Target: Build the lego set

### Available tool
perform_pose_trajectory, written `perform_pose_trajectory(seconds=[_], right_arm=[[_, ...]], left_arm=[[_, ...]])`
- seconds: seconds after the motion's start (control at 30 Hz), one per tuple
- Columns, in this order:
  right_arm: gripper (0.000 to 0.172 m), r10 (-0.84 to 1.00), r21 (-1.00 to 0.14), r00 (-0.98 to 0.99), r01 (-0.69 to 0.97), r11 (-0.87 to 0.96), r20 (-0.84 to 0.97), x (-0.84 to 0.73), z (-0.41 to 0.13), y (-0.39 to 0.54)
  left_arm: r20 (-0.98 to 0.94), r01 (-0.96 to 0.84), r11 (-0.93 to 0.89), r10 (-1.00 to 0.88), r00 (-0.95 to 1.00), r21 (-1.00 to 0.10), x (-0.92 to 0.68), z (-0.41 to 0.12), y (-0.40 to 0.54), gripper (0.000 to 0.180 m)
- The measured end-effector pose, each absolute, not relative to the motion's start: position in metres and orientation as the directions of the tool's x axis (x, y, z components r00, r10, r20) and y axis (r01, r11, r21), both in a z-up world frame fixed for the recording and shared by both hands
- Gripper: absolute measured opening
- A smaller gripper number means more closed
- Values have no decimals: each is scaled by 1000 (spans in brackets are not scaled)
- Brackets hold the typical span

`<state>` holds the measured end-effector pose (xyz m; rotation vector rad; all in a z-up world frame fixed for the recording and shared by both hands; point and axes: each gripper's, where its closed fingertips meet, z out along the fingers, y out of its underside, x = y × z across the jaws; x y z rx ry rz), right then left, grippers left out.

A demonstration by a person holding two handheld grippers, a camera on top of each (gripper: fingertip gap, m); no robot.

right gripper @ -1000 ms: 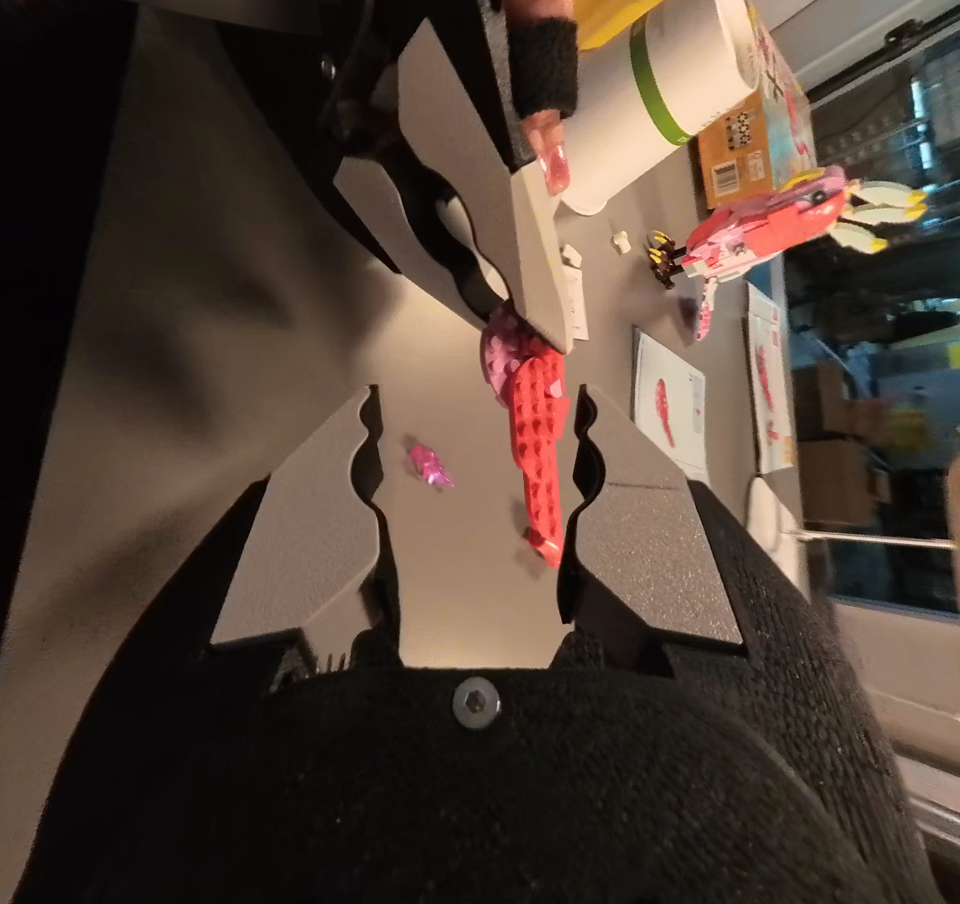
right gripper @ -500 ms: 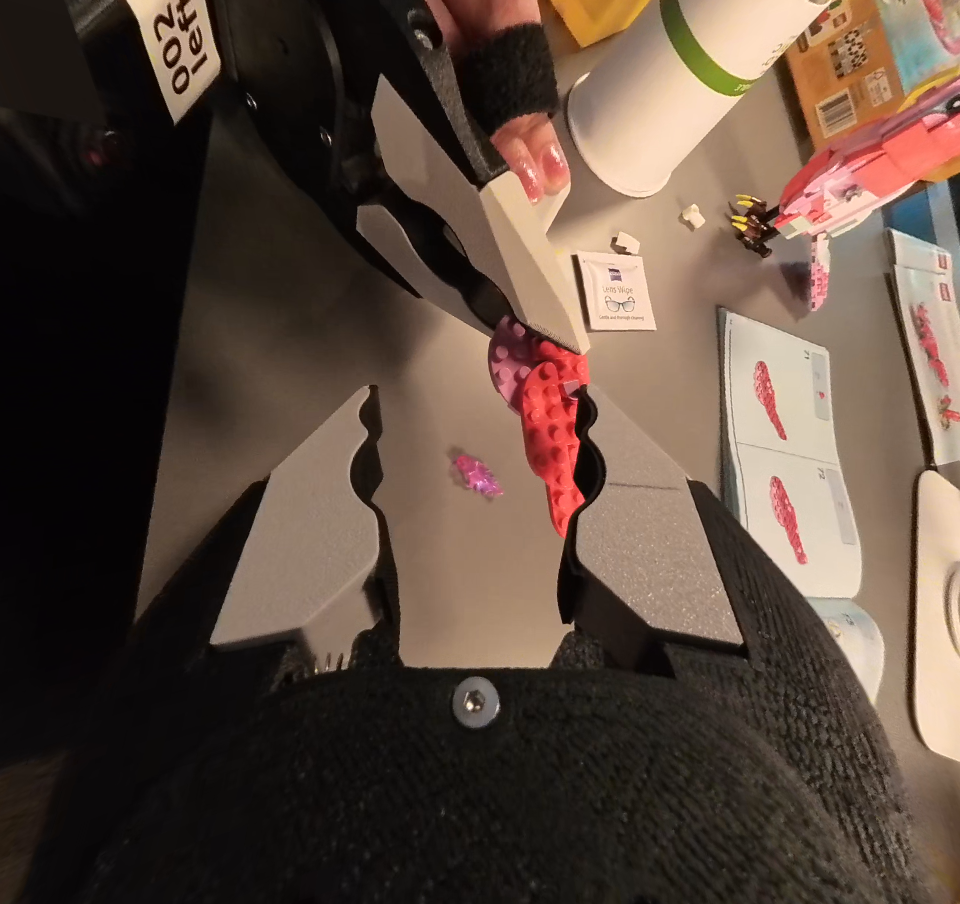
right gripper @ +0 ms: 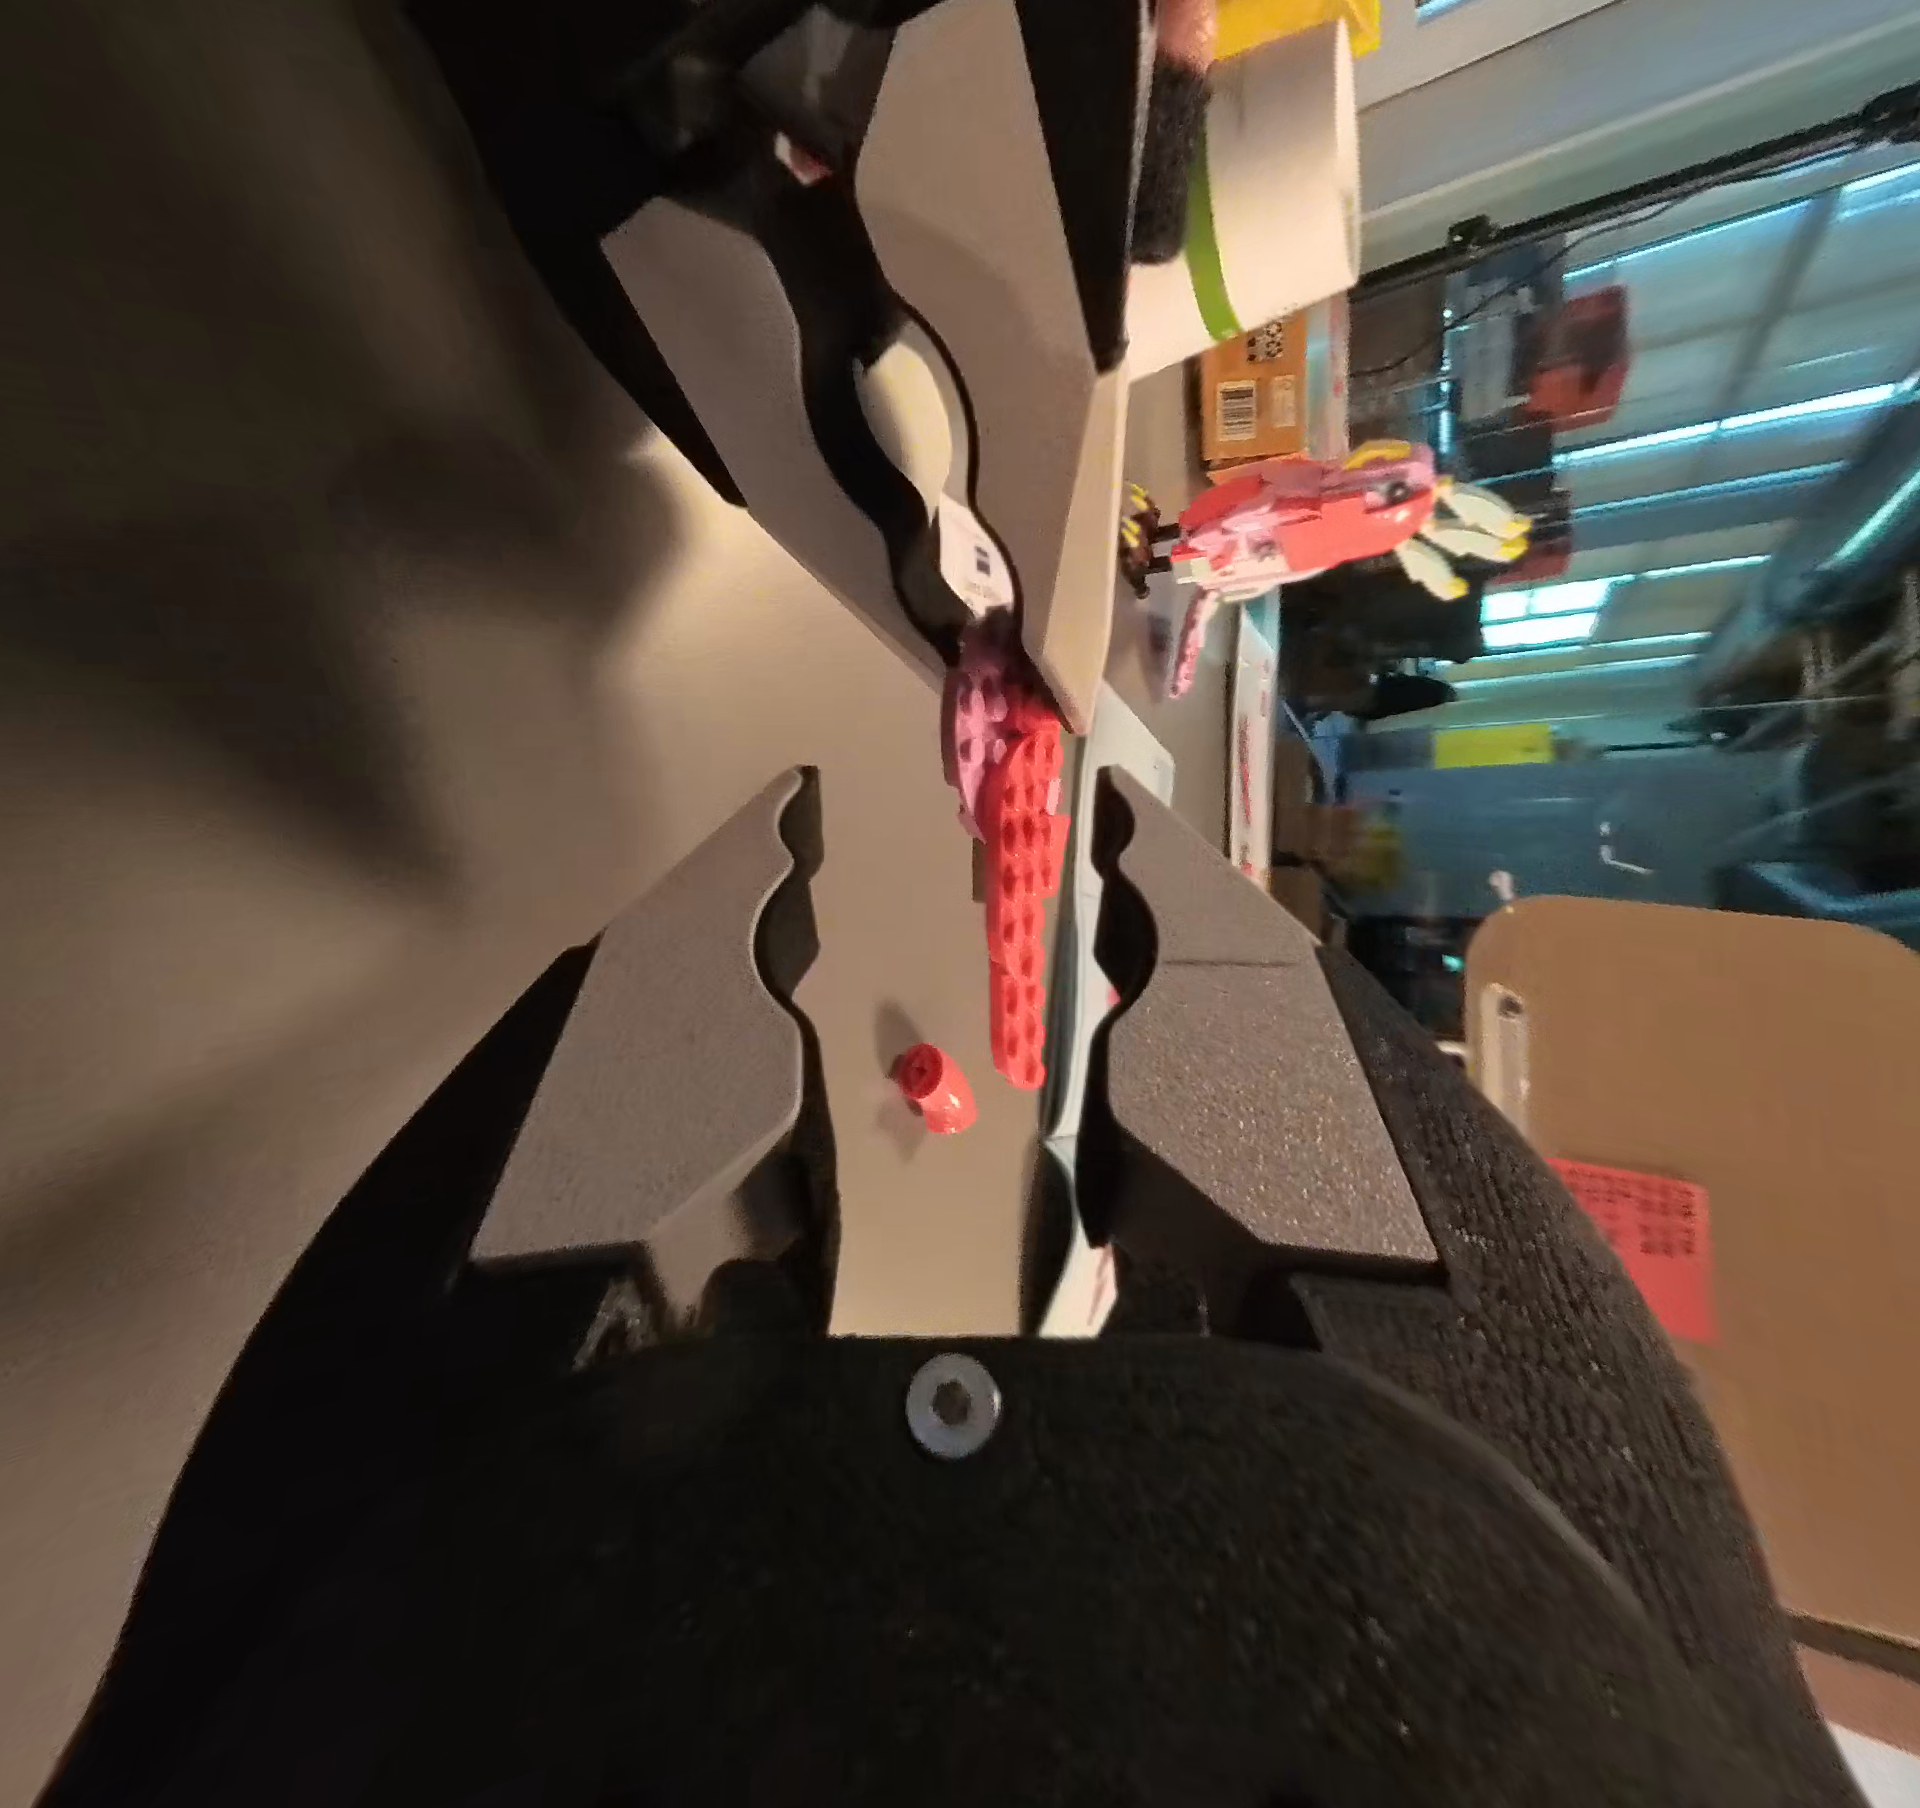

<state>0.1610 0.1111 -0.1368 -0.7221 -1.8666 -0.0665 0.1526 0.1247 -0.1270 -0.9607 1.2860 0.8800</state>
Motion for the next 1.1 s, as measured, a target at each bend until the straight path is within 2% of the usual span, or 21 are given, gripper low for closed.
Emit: perform_pose_trajectory(seconds=[0.37, 0.6, 0.7, 0.8, 0.87, 0.9, 0.97, 1.1], right_arm=[[18, 407, -274, -144, 538, 797, 902, 156, -129, 119], [11, 445, -319, -79, 588, 743, 892, 155, -129, 120], [11, 483, -347, -78, 597, 723, 872, 155, -134, 121], [14, 552, -449, -11, 570, 689, 834, 155, -130, 122], [33, 565, -467, 8, 572, 674, 825, 157, -128, 124], [42, 566, -465, 4, 573, 674, 824, 158, -128, 125], [47, 552, -442, -18, 578, 686, 834, 160, -130, 126], [37, 459, -342, -64, 578, 741, 886, 160, -132, 126]], left_arm=[[-993, -933, 344, -3, 114, -108, 153, -124, 124, 11], [-992, -938, 323, -41, 121, -127, 151, -128, 126, 12], [-992, -940, 318, -60, 108, -121, 151, -133, 127, 12], [-988, -935, 321, -52, 144, -154, 151, -128, 127, 11], [-991, -940, 312, -52, 125, -135, 151, -130, 128, 11], [-993, -943, 312, -42, 109, -117, 151, -130, 128, 11], [-993, -941, 318, -45, 110, -119, 152, -131, 127, 11], [-991, -941, 311, -50, 124, -134, 151, -130, 128, 11]])
